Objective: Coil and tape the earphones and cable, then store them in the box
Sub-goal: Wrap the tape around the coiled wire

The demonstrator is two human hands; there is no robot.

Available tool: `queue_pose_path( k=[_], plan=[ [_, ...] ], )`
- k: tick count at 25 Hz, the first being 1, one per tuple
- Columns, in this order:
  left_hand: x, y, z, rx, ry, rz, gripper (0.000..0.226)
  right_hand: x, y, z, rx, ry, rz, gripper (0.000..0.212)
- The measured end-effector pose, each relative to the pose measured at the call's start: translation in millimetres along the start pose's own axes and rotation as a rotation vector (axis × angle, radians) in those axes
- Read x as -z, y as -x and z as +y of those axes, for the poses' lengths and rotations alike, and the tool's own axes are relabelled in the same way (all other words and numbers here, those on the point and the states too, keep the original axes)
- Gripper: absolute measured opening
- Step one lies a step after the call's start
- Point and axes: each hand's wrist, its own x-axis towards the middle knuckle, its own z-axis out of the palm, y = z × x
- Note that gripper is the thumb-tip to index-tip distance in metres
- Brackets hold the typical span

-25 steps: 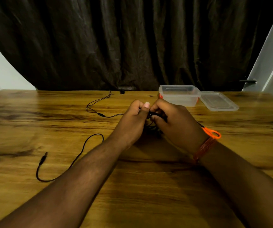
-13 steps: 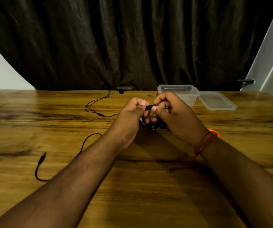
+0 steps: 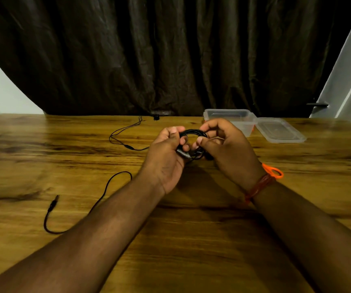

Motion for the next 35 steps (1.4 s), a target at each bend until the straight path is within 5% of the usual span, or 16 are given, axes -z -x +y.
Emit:
queue_pose_path(
  k=[8, 14, 23, 35],
  plan=[
    [0.5, 3.2, -2.6, 0.017, -0.089, -0.024, 0.021, 5.2, -3.8, 5.7, 0.011, 0.026, 0.004, 0.016],
    [13.0, 3.8, -2.1, -0.275, -0.860, -0.180, 0.025, 14.7, -7.4, 8.0, 0.034, 0.089, -0.006, 0.012],
    [11.4, 8.0, 2.6, -0.307, -1.206, -0.312, 0.035, 15.6, -4.2, 1.8, 0.034, 0.195, -0.033, 0.013],
    [11.1, 1.2, -16.5, -0.247, -0.777, -0.138, 0.020, 6.3, -3.8, 6.3, 0.032, 0.129, -0.003, 0.024]
  ],
)
